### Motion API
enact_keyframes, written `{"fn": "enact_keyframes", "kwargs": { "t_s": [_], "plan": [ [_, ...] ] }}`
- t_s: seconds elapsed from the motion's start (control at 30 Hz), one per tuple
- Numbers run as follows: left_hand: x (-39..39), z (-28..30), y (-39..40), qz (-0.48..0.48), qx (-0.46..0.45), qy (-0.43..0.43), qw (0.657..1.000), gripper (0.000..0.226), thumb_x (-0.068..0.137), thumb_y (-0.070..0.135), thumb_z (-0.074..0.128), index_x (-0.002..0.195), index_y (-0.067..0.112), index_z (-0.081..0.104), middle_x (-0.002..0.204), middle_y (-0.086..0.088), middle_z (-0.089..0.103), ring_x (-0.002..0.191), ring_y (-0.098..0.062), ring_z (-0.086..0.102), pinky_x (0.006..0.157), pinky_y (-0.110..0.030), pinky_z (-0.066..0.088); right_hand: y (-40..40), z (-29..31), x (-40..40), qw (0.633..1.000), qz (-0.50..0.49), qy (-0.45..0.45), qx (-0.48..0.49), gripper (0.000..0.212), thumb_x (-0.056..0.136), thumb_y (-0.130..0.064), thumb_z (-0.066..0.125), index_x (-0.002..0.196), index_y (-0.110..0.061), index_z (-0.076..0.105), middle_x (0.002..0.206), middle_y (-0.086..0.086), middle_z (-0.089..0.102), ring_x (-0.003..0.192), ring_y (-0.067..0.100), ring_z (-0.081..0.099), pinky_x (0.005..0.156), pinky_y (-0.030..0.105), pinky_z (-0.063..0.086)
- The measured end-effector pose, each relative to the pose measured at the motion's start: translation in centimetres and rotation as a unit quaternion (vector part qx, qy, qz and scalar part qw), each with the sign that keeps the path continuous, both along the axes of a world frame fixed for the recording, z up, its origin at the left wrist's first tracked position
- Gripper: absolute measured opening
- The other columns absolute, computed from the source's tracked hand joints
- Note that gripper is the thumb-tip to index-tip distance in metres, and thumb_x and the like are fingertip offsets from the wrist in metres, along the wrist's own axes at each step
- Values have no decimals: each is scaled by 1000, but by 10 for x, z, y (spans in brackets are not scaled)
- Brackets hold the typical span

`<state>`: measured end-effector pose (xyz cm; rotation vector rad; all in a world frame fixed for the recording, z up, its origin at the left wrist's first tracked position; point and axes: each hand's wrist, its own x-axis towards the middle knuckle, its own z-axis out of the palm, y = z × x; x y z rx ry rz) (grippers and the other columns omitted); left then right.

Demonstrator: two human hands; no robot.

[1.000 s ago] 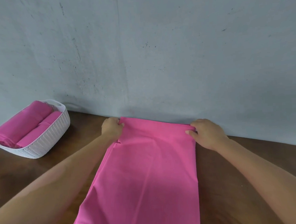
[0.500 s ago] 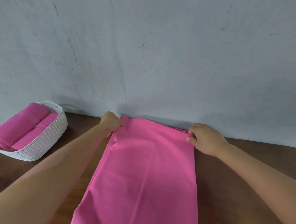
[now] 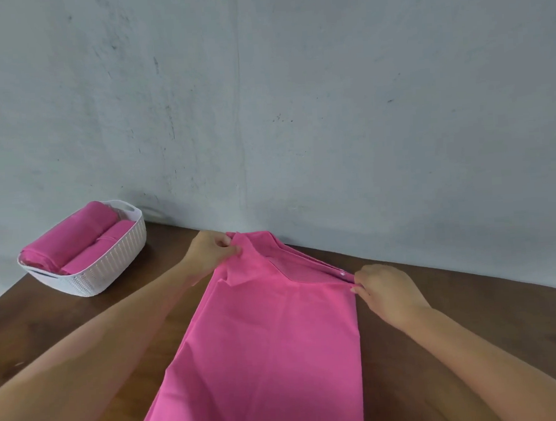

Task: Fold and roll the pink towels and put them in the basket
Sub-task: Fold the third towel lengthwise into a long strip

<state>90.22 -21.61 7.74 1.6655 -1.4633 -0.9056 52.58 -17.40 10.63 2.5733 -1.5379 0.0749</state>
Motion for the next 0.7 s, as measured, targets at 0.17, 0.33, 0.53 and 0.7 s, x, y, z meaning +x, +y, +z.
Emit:
{"fn": "enact_keyframes", "kwargs": {
  "t_s": [0.17,0.33,0.53,0.7],
  "plan": [
    [17,29,46,6,-69,-21,997,21,81,21,81,64,14,72,74,-11,71,70,-24,66,75,-46,55,29,9,-5,995,35,-11,-96,35,56,-14,96,63,-16,62,59,-2,57,50,21,56,44,28,41],
    [20,67,98,-16,-123,-56,991,26,80,21,83,59,23,69,69,5,71,70,-13,67,75,-32,55,50,23,-12,990,43,-31,-130,28,63,0,90,77,-15,71,66,0,58,57,23,56,49,34,44],
    [22,81,178,-35,-168,-80,982,17,82,16,81,70,16,68,79,0,70,76,-18,68,78,-36,59,113,29,-10,988,48,9,-149,28,63,-1,87,83,-15,74,72,-1,57,62,20,53,50,33,41],
    [20,81,261,-66,-198,-80,975,16,84,13,79,75,15,66,84,1,67,78,-16,69,80,-35,59,198,35,-6,989,-9,18,-150,16,76,-25,85,80,-14,74,76,0,61,68,21,58,52,35,49]
  ]
}}
